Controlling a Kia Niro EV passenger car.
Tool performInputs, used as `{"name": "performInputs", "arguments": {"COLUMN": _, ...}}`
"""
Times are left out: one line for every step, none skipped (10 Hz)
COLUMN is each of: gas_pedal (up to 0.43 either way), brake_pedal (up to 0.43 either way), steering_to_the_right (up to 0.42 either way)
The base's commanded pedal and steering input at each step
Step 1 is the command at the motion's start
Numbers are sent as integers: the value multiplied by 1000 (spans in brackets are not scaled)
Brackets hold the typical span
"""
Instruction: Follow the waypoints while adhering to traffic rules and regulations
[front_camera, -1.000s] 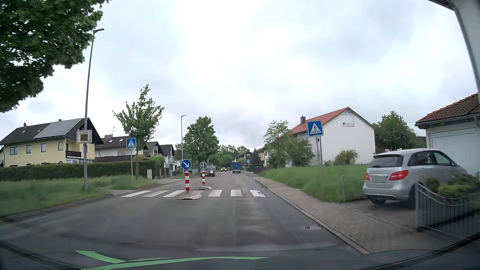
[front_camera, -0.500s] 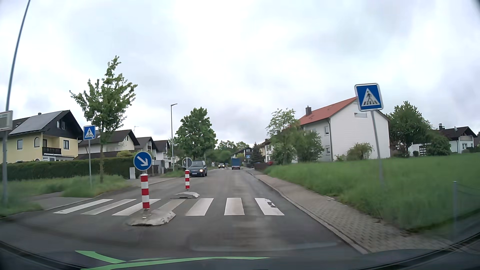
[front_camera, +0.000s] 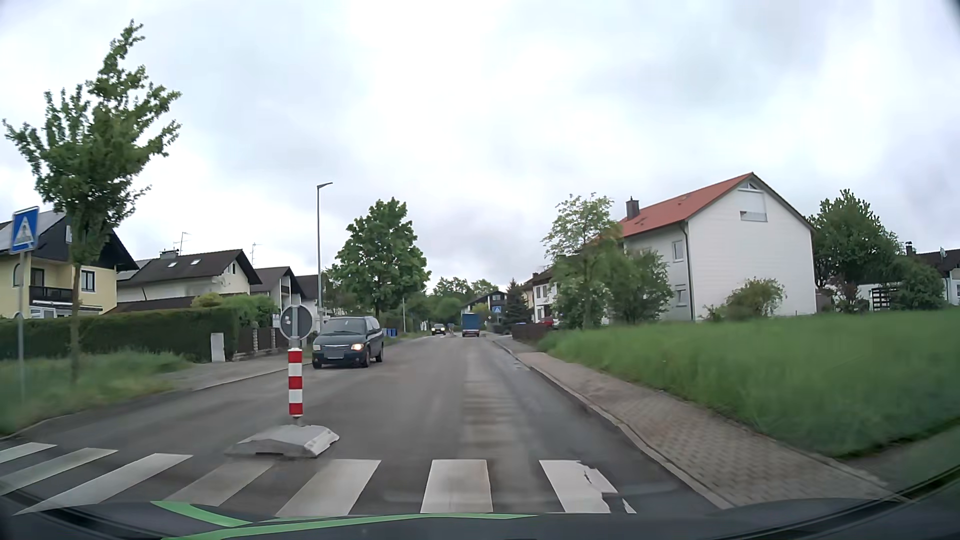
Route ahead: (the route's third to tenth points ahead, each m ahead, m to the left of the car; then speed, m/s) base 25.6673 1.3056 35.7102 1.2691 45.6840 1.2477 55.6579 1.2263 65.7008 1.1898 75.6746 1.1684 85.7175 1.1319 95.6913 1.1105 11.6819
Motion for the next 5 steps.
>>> {"name": "performInputs", "arguments": {"gas_pedal": 98, "brake_pedal": 0, "steering_to_the_right": -7}}
{"name": "performInputs", "arguments": {"gas_pedal": 98, "brake_pedal": 0, "steering_to_the_right": -7}}
{"name": "performInputs", "arguments": {"gas_pedal": 98, "brake_pedal": 0, "steering_to_the_right": -7}}
{"name": "performInputs", "arguments": {"gas_pedal": 98, "brake_pedal": 0, "steering_to_the_right": -7}}
{"name": "performInputs", "arguments": {"gas_pedal": 98, "brake_pedal": 0, "steering_to_the_right": -7}}
